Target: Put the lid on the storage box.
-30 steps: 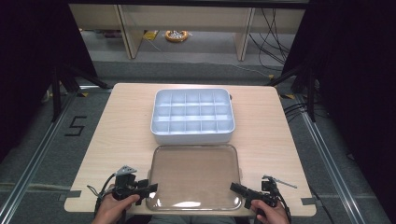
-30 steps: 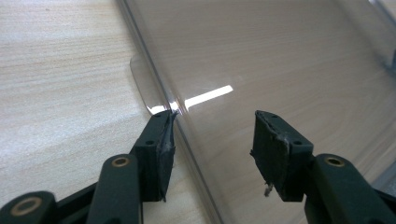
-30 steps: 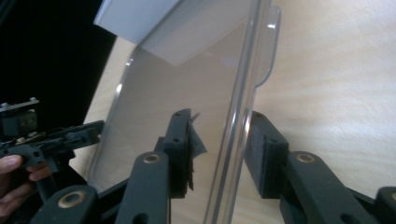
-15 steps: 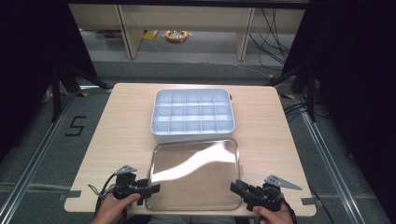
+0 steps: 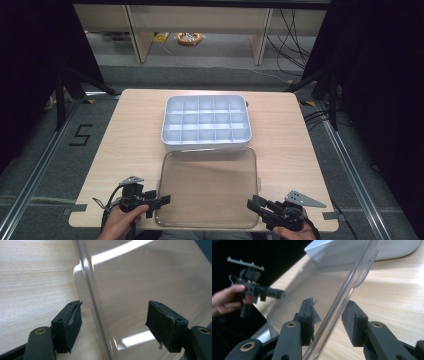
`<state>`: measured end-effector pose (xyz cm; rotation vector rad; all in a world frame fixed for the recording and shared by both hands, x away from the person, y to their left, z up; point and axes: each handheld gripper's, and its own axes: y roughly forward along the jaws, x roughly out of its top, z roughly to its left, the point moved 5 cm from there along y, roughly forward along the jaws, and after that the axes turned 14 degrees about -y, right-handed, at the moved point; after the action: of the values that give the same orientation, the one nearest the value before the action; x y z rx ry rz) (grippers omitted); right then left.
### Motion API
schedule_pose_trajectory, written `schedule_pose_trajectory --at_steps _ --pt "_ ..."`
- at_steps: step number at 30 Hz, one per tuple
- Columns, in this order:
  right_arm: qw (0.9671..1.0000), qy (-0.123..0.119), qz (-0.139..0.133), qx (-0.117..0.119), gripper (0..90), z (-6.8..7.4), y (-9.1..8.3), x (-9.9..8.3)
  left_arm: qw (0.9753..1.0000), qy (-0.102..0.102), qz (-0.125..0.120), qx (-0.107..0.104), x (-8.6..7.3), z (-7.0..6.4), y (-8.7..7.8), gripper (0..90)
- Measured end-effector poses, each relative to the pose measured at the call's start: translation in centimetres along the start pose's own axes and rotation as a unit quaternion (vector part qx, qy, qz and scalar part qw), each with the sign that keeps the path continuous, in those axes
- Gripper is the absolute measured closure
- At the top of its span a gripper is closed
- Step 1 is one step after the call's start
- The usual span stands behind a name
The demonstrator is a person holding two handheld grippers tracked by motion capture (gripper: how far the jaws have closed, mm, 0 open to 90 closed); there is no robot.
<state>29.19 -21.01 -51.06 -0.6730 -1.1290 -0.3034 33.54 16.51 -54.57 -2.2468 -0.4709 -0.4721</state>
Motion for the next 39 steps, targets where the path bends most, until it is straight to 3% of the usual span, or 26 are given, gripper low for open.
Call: schedule_pose_trajectory --at_steps 4,5,7,8,12,15,16,19,20,21,22,23,24,25,27,28,31,32,33,34,35,39 --pt "0.9997 0.024 0.007 0.003 64.5 0.2 0.1 -0.3 0.9999 -0.011 0.004 -0.004 -0.1 0.0 -0.1 38.0" --pt "0.9999 0.015 0.006 0.003 64.5 -0.1 0.1 -0.3 0.9999 -0.011 0.004 -0.006 0.0 0.1 -0.1 39.3" --pt "0.9996 0.025 0.011 0.001 64.4 -0.2 0.1 -0.5 0.9999 -0.011 -0.002 -0.007 0.1 0.2 -0.3 49.6" --pt "0.9996 0.024 0.012 -0.008 64.3 -0.7 0.2 -0.6 0.9998 0.01 -0.014 -0.005 0.2 0.0 -0.5 56.4" --pt "0.9983 0.038 0.037 -0.023 64.2 -0.8 0.2 -1.0 0.9984 0.046 -0.034 0.007 0.2 -0.5 -0.9 57.1" --pt "0.9978 0.041 0.042 -0.03 64.0 -1.0 0.4 -1.1 0.9984 0.041 -0.04 -0.002 0.3 -0.6 -1.0 62.4" --pt "0.9971 0.036 0.052 -0.043 64.0 -1.3 0.3 -1.2 0.9982 0.039 -0.046 -0.006 0.4 -0.7 -1.2 64.0" --pt "0.9967 0.026 0.056 -0.052 64.0 -1.5 0.5 -1.1 0.9973 0.05 -0.053 -0.009 0.6 -1.1 -1.5 64.3" --pt "0.9958 0.035 0.063 -0.056 64.0 -1.3 0.5 -1.0 0.9971 0.049 -0.056 -0.014 0.7 -1.3 -1.6 64.2" --pt "0.9956 0.023 0.069 -0.059 64.0 -1.6 0.5 -0.9 0.997 0.05 -0.057 -0.015 0.8 -1.4 -1.7 64.4" --pt "0.9954 0.027 0.065 -0.066 64.1 -1.7 0.6 -0.7 0.997 0.047 -0.06 -0.018 0.9 -1.6 -1.8 64.5" --pt "0.9962 0.024 0.062 -0.057 64.1 -1.8 0.6 -0.5 0.9966 0.052 -0.062 -0.018 1.0 -1.7 -1.8 64.9" --pt "0.9948 0.023 0.066 -0.074 64.4 -1.9 0.7 -0.3 0.9963 0.054 -0.063 -0.019 1.1 -1.8 -1.9 65.2" --pt "0.9951 0.017 0.064 -0.074 64.7 -2.2 0.8 -0.1 0.996 0.057 -0.067 -0.018 1.3 -1.8 -1.9 65.4" --pt "0.9939 0.031 0.068 -0.08 64.8 -2.1 0.9 0.3 0.9954 0.061 -0.071 -0.017 1.5 -2.0 -1.9 66.6" --pt "0.9946 0.016 0.062 -0.082 65.0 -2.5 1.0 0.7 0.995 0.061 -0.077 -0.016 2.0 -2.1 -2.0 66.6" --pt "0.9947 0.009 0.059 -0.084 65.0 -2.8 1.2 1.3 0.9946 0.06 -0.083 -0.015 2.5 -2.4 -2.2 66.5" --pt "0.9947 0.018 0.058 -0.083 65.0 -2.7 1.3 1.6 0.9945 0.061 -0.085 -0.014 2.9 -2.5 -2.4 66.5" --pt "0.9951 0.003 0.048 -0.086 64.9 -3.3 1.6 2.5 0.9932 0.061 -0.098 -0.014 3.7 -2.8 -2.6 66.8" --pt "0.9947 0.021 0.052 -0.087 64.9 -3.1 1.7 3.0 0.993 0.065 -0.097 -0.014 4.1 -2.9 -2.8 67.0" --pt "0.9953 -0.005 0.042 -0.087 64.9 -3.6 2.0 3.5 0.992 0.065 -0.108 -0.013 4.7 -3.0 -2.8 66.9" --pt "0.9947 -0.012 0.033 -0.097 64.9 -4.4 2.8 6.0 0.9912 0.062 -0.117 -0.007 6.7 -3.4 -2.9 66.6"
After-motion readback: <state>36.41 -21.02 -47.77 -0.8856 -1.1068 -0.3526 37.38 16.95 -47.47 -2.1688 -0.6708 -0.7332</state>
